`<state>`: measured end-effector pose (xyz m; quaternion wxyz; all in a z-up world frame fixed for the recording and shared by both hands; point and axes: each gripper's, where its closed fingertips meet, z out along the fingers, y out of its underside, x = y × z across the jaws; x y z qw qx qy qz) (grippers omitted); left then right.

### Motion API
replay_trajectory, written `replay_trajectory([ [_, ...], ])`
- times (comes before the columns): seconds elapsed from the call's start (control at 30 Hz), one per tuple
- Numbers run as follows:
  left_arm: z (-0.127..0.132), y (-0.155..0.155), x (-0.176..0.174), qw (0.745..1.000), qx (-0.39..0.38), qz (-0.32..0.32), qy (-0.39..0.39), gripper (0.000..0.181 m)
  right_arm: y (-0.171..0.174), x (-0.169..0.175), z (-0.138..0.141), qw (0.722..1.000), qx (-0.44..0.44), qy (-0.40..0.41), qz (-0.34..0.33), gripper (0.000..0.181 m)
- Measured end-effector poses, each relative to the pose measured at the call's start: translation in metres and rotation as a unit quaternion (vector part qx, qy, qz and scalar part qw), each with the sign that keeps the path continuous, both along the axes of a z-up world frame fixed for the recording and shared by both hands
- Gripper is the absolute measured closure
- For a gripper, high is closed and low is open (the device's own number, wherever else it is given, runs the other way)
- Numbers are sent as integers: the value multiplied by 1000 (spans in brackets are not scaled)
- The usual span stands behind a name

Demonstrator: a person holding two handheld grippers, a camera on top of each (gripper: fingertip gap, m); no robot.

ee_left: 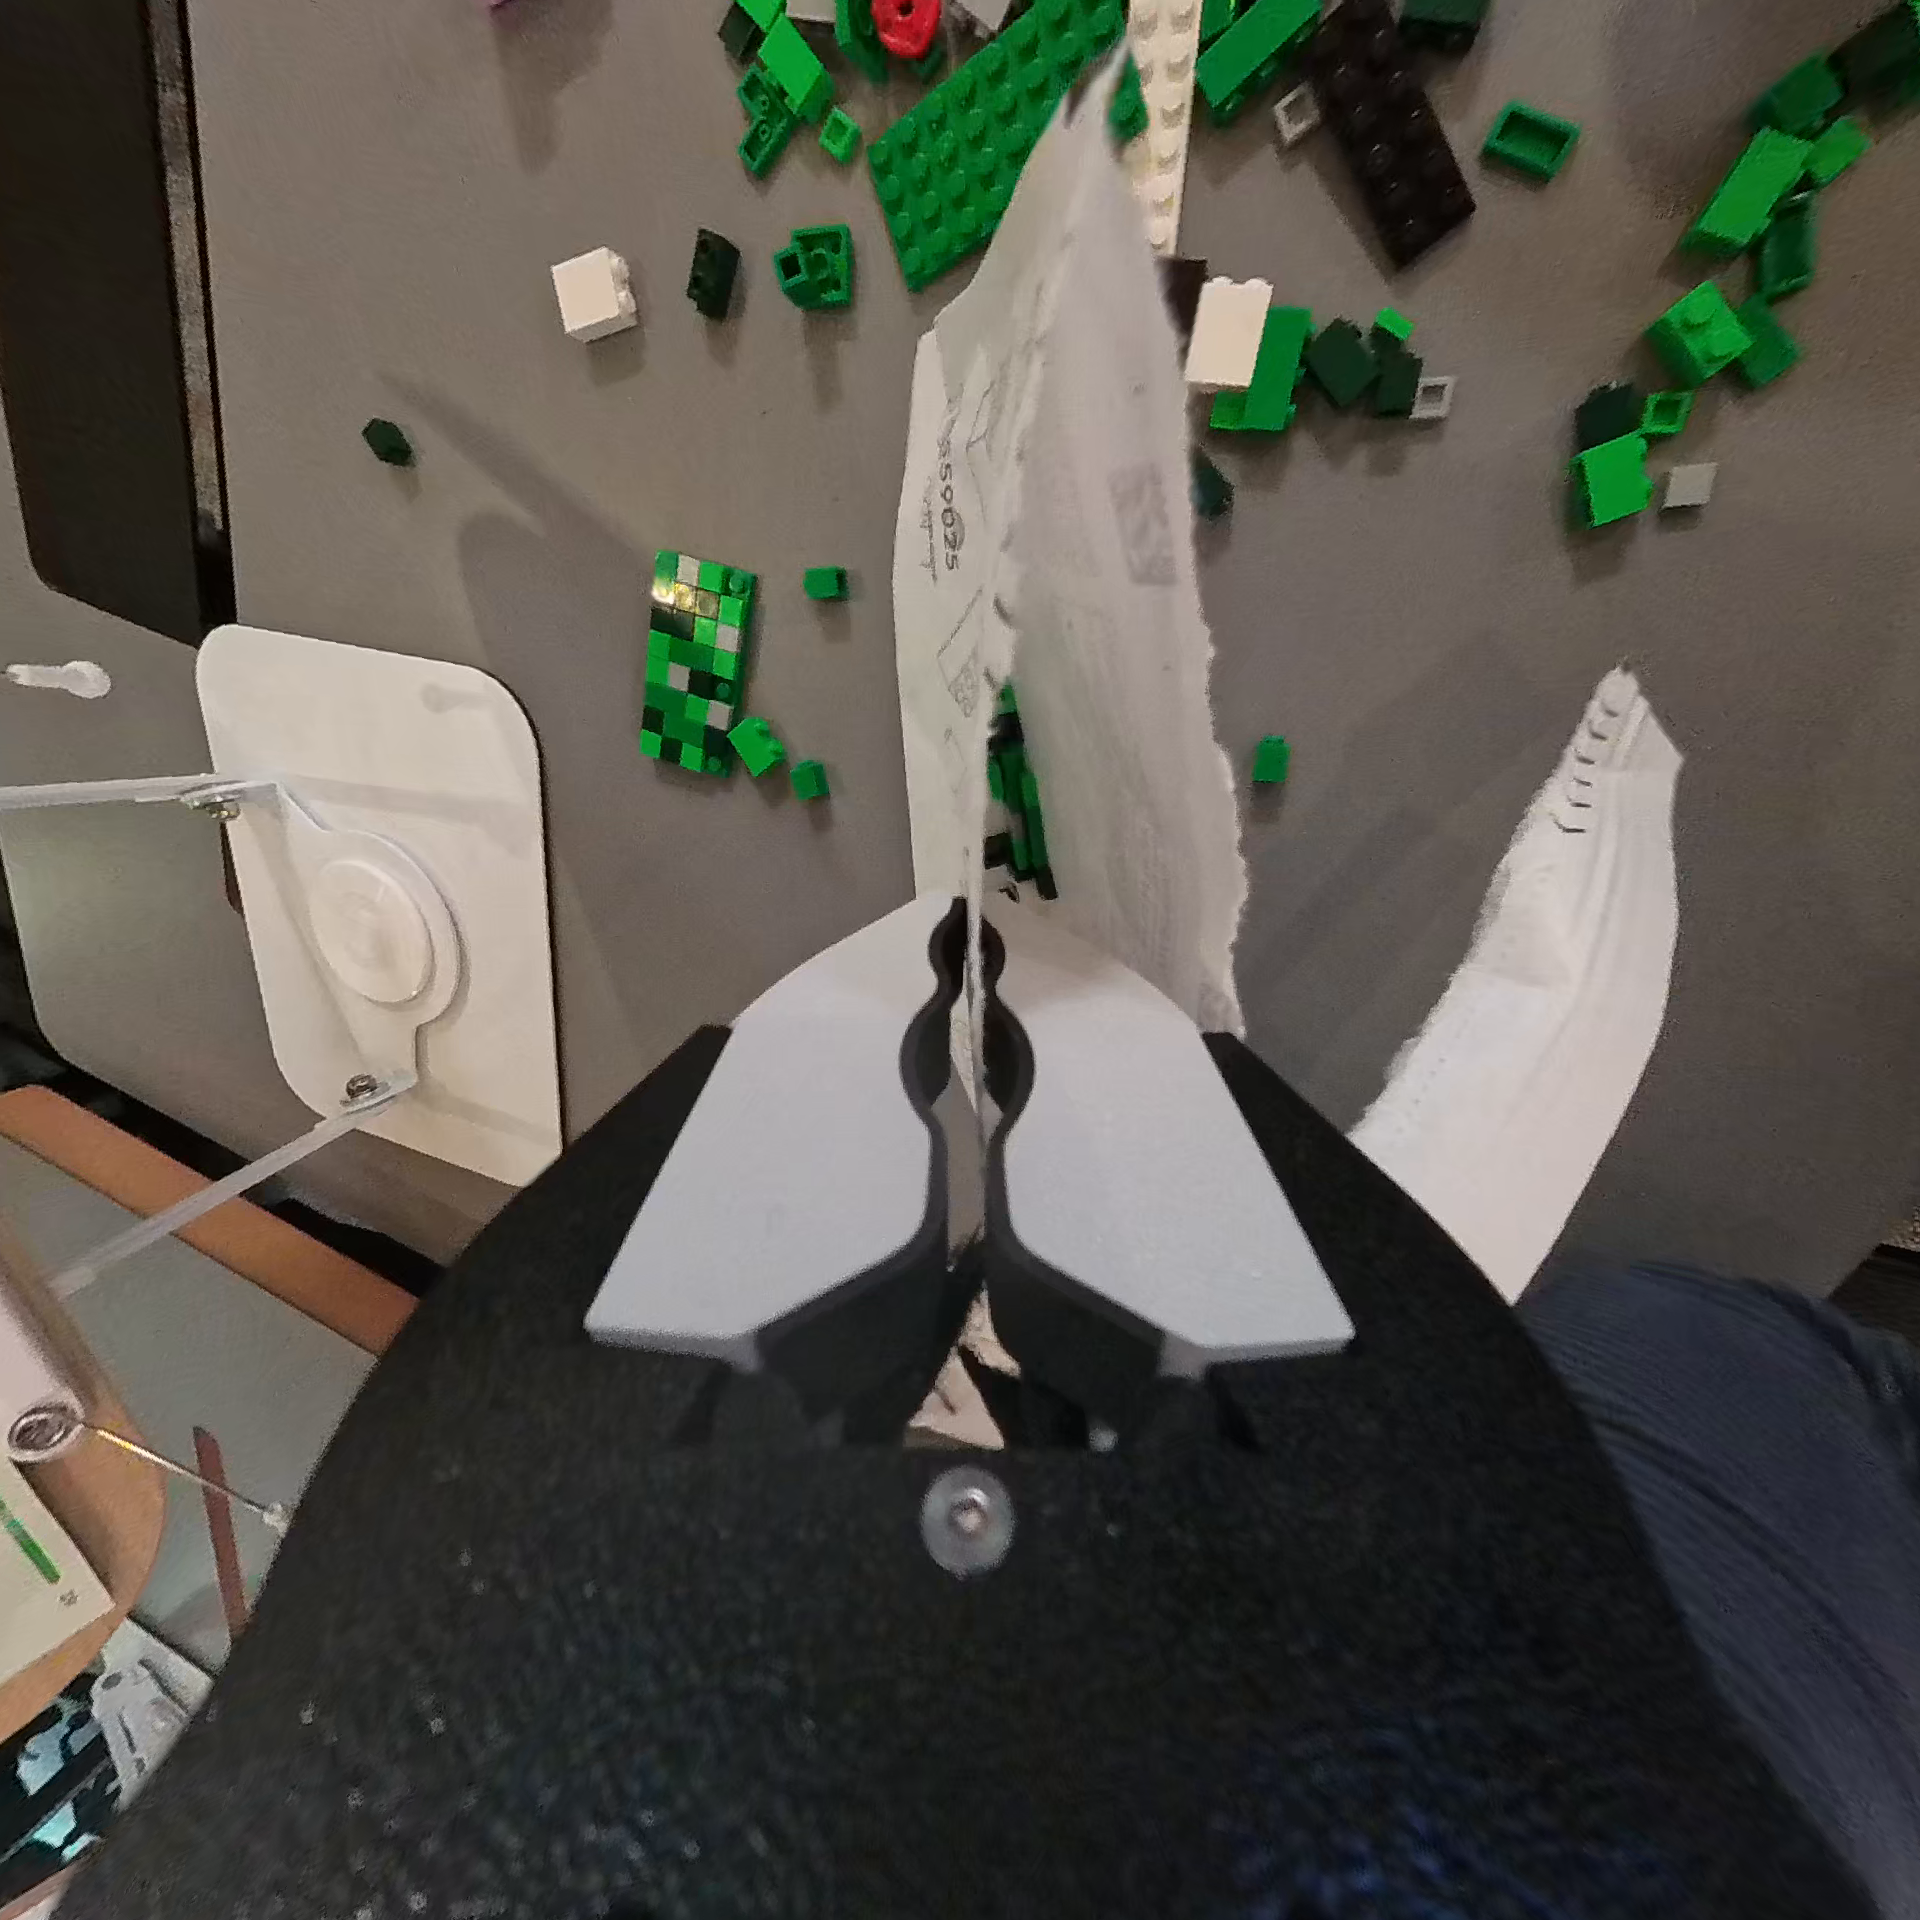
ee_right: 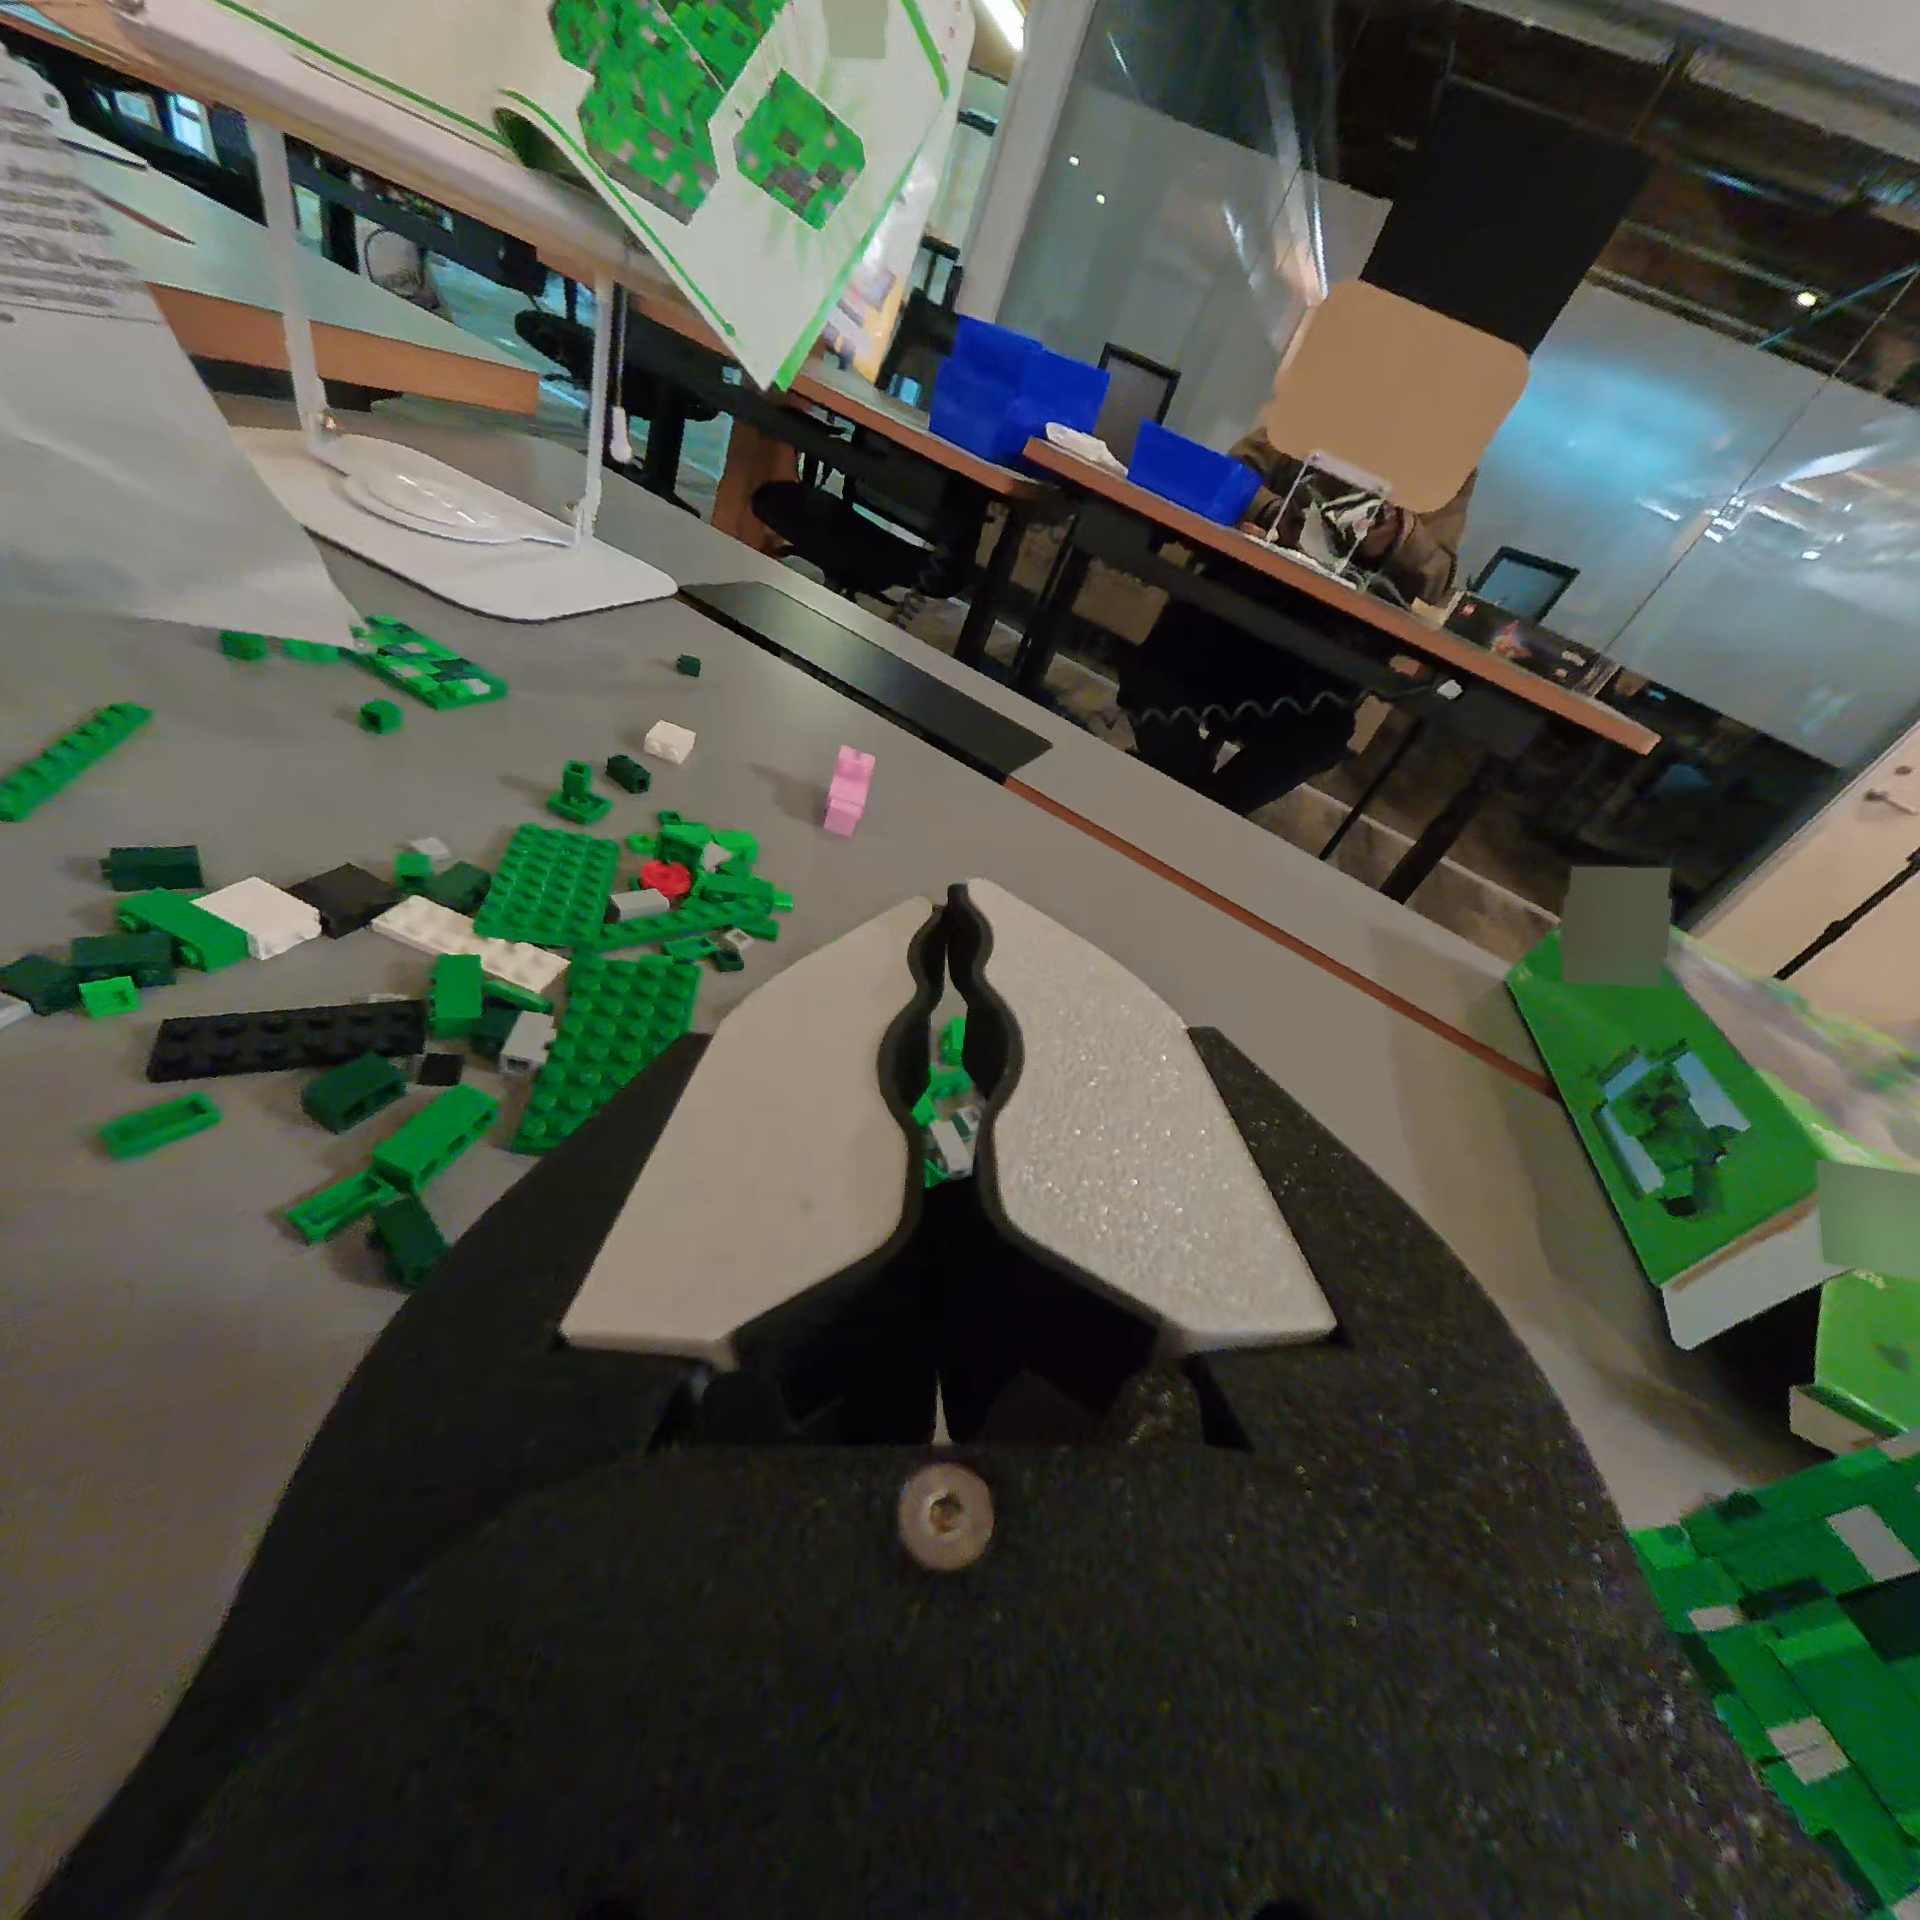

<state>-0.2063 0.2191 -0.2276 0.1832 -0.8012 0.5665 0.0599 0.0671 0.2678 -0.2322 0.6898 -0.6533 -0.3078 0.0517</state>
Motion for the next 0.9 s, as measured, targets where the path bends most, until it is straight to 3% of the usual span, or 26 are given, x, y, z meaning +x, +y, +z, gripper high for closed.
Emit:
replay_trajectory([
  [0.3,1,2,-5,1000,1,12,-3,181,-11,-14,9,999,42,-7,8,181],
  [0.77,-4,5,-5,1000,-9,15,3,181,-15,-23,7,999,29,12,35,181],
  [0.9,-4,5,-6,1000,-7,15,4,181,-16,-22,13,997,30,57,41,181],
])
